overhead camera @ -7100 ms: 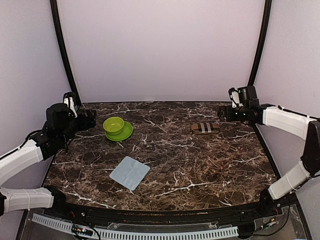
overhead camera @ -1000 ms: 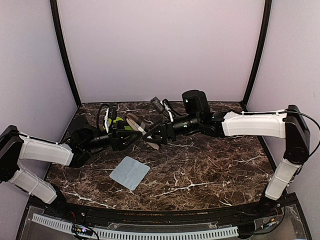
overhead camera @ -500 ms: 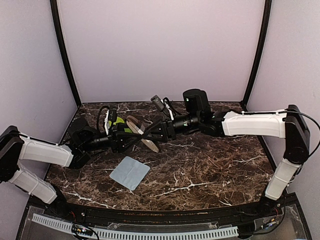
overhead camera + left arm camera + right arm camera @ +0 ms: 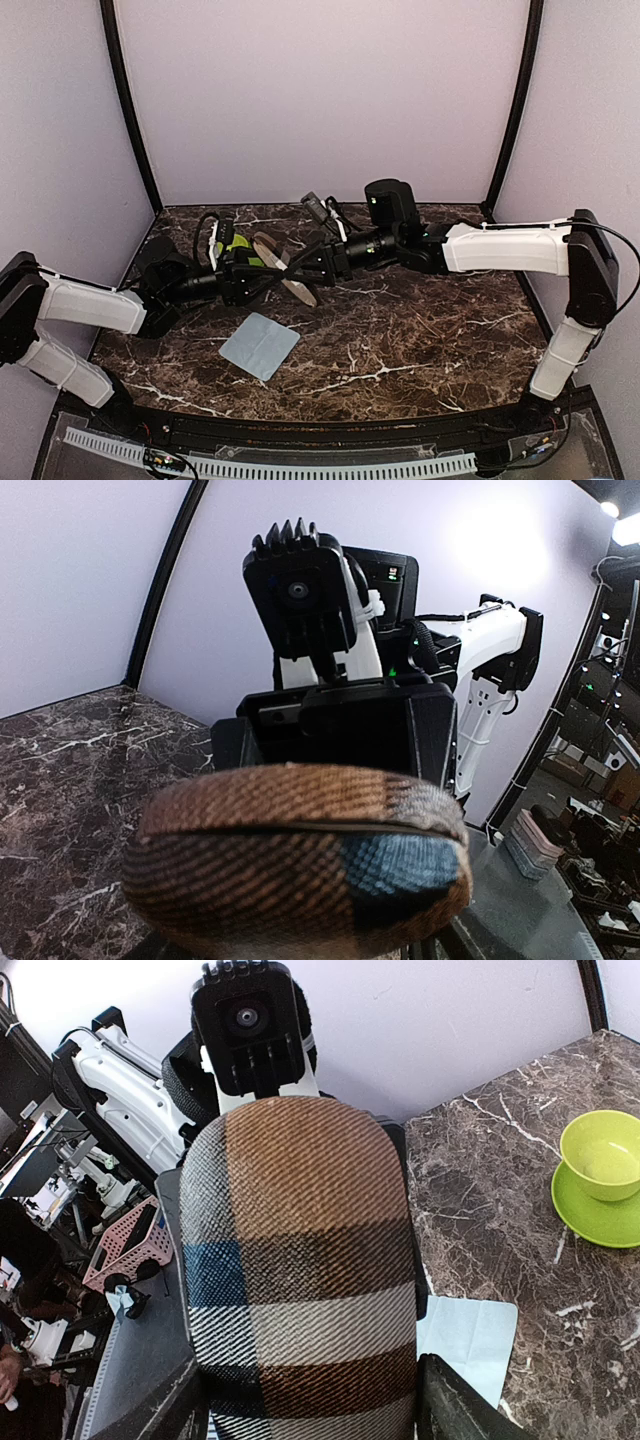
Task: Organize the sunglasses
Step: Open the sunglasses case.
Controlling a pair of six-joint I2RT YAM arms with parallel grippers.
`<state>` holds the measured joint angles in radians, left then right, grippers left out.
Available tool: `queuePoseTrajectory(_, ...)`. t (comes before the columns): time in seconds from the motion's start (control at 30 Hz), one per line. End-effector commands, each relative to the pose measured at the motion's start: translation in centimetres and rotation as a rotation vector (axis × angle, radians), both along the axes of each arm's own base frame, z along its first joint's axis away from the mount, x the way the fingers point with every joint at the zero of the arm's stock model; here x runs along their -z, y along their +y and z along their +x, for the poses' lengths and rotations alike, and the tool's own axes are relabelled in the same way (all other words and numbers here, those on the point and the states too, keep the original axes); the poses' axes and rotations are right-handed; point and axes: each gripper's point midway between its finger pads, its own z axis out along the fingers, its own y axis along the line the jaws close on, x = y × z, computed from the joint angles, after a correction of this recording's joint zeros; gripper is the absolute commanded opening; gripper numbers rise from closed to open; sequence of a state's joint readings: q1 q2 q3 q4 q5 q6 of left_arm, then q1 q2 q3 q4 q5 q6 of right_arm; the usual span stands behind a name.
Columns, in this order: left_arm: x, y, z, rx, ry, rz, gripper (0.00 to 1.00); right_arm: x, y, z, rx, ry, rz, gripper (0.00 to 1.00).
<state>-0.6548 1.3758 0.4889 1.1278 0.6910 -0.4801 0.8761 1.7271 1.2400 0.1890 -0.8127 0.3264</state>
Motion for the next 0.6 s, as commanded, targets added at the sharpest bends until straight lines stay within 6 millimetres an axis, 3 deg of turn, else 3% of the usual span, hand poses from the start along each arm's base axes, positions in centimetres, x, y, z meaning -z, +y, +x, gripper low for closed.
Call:
queuePoseTrajectory(0.0, -1.58, 0.39, -0.61, -0.002, -0.064, -0.037, 0.00, -0.23, 0.20, 0.21, -0.012, -0.015, 0.024, 0.71)
queuePoseTrajectory(0.3, -1.43, 0.44, -0.64, -0.003, -0.059, -0.038, 0.00, -0.01, 0.15, 0.19, -0.011, -0.020, 0.022, 0.68)
queuePoseTrajectory(0.57, -1.34, 0.57, -1.12, 0.012, -0.074, -0.042, 0.00, -0.47, -0.39, 0.47, -0.022, -0.011, 0.035, 0.48)
